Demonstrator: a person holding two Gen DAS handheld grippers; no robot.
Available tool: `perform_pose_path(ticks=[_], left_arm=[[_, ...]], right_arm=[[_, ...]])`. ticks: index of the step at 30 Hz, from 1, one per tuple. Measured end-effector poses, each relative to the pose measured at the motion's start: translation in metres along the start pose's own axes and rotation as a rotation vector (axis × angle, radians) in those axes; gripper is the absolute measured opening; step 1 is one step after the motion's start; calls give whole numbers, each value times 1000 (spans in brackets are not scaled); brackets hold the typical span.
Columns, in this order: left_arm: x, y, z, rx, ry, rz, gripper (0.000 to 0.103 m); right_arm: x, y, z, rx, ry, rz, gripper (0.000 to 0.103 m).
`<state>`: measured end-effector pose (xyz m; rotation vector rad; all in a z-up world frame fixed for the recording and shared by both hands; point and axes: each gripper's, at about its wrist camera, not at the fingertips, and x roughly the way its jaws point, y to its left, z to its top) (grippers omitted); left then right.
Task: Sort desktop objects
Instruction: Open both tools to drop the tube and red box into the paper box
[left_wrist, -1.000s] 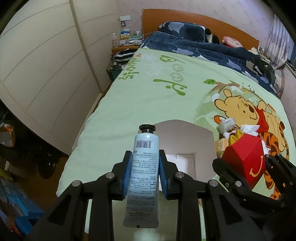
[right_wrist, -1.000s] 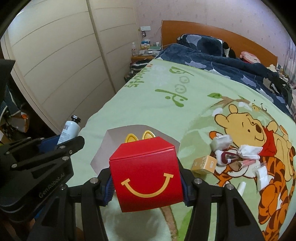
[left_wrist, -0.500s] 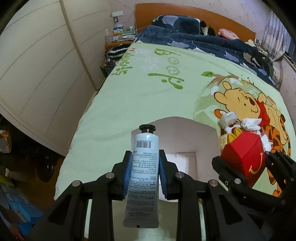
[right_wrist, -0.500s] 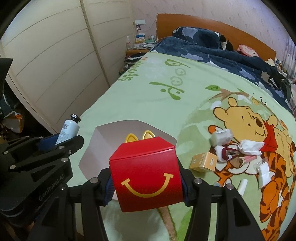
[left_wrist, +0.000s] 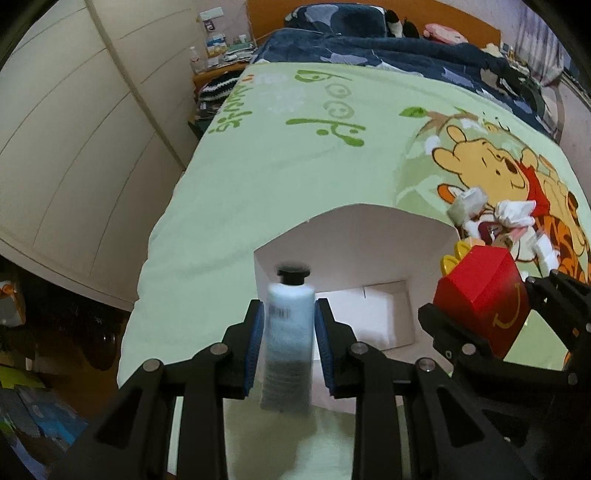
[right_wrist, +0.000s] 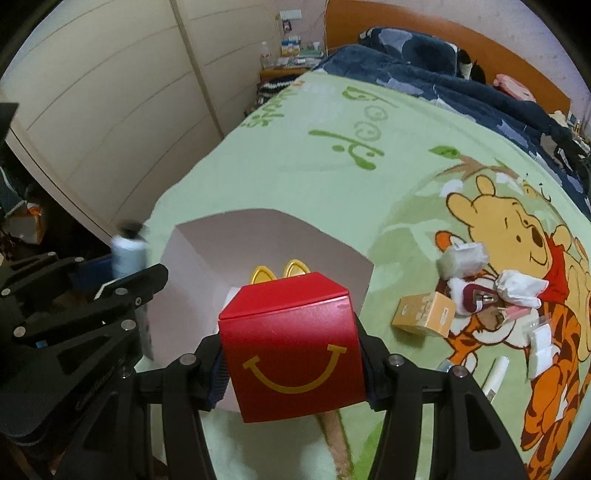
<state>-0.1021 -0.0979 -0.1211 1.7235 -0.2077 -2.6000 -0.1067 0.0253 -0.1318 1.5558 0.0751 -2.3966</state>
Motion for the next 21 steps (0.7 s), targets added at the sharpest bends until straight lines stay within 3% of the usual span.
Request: perform_pose_path(ticks=[2, 9, 16, 21], left_arm=[[3, -3, 1, 10, 7, 8, 34], [5, 1, 0, 1, 11, 15, 62], [-13, 9, 0, -26, -34, 24, 72], [-54, 7, 0, -36, -120, 47, 72]], right_arm=[[5, -4, 0, 20, 29, 4, 57], [5, -10, -2, 20, 45, -10, 57], [-14, -10, 0, 3, -8, -14, 57], [-64, -16, -4, 15, -141, -22, 57]])
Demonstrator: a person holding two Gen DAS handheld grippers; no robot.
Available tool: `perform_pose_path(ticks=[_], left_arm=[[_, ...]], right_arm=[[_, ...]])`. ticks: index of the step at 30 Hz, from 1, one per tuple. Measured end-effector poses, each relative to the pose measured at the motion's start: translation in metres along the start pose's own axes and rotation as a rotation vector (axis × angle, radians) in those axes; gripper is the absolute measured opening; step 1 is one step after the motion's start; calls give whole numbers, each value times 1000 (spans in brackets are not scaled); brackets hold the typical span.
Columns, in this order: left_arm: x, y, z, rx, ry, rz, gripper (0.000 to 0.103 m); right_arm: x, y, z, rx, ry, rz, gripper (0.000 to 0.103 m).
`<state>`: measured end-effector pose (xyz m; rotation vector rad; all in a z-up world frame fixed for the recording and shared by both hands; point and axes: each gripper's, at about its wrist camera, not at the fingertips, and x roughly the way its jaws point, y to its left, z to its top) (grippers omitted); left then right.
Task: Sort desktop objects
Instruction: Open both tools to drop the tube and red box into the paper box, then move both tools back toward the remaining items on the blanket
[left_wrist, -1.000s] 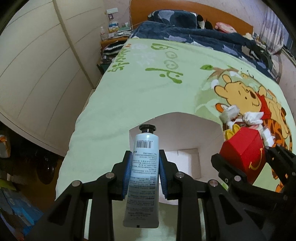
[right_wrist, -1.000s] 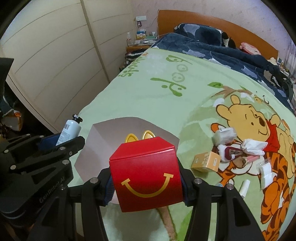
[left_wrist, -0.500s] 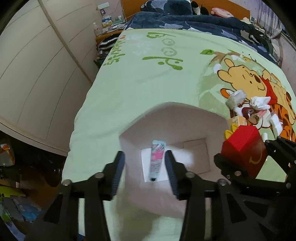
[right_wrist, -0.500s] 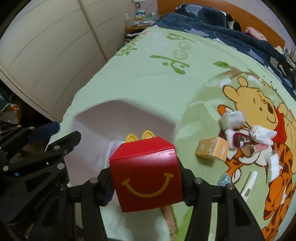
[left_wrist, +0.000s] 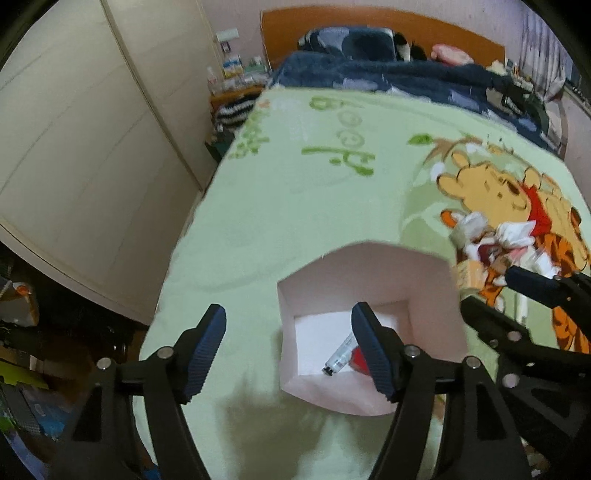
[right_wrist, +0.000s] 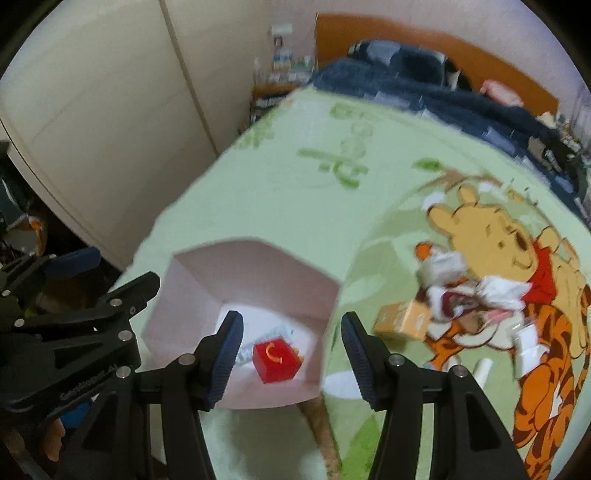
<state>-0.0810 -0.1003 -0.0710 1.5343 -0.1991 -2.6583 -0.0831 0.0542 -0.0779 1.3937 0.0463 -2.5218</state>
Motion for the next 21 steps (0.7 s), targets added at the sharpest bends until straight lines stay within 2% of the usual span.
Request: perform_pose_path(ticks=[3, 7, 11, 14, 21], left_arm=[[-27, -9, 0, -4, -38, -17, 72], [-56, -38, -7, 13, -66, -77, 74], [-69, -77, -17, 55, -75, -136, 74], [-68, -110, -24, 104, -52, -186, 74], [-70, -175, -44, 193, -19, -236, 74]], right_arm=[[-41, -12, -9, 20, -79, -27, 57], [-81, -33, -27, 83, -129, -62, 57], [-104, -65, -58, 169, -129, -111, 57], [-111, -88, -82, 232, -111, -143, 57], [-122, -132, -127, 316, -68, -204, 57]])
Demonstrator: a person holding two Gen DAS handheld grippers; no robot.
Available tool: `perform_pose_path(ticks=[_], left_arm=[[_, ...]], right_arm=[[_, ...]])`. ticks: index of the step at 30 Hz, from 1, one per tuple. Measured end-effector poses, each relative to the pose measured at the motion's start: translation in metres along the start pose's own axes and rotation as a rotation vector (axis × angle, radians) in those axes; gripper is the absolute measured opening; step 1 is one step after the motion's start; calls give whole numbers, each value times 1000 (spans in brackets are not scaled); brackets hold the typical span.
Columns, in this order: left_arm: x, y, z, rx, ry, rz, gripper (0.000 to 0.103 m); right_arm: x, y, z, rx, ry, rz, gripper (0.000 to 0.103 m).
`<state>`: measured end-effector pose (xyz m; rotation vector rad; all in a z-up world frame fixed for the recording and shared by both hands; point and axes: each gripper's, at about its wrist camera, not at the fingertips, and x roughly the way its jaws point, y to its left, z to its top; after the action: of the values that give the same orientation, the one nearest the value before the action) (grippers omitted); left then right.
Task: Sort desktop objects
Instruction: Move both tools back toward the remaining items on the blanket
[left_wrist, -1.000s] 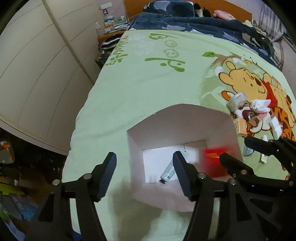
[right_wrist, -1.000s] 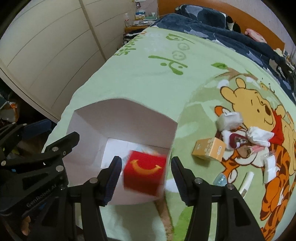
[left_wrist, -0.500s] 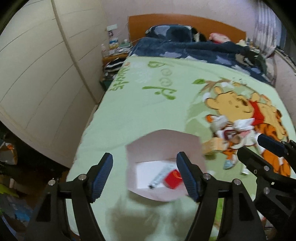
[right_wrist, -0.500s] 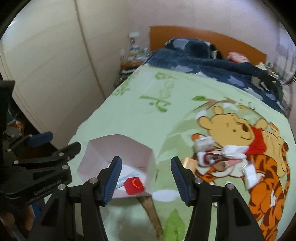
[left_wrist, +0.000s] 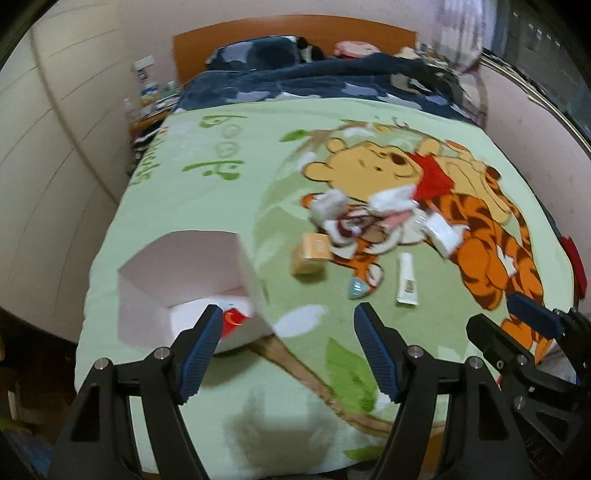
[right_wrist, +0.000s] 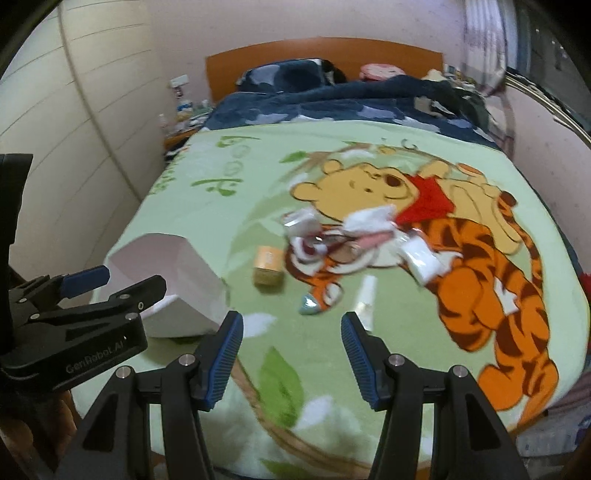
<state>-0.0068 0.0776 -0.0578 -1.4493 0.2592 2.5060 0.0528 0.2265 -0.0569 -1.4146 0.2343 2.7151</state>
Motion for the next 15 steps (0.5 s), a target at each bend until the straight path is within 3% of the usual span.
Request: perform_pose_path(ticks=[5, 15], left_arm=[[4, -35, -1, 67, 9, -27, 74], [28, -60, -4, 99, 57, -55, 74]], right_arm=[[-4, -26, -8, 52, 1, -34, 57], [8, -55, -19, 109, 28, -69, 57]])
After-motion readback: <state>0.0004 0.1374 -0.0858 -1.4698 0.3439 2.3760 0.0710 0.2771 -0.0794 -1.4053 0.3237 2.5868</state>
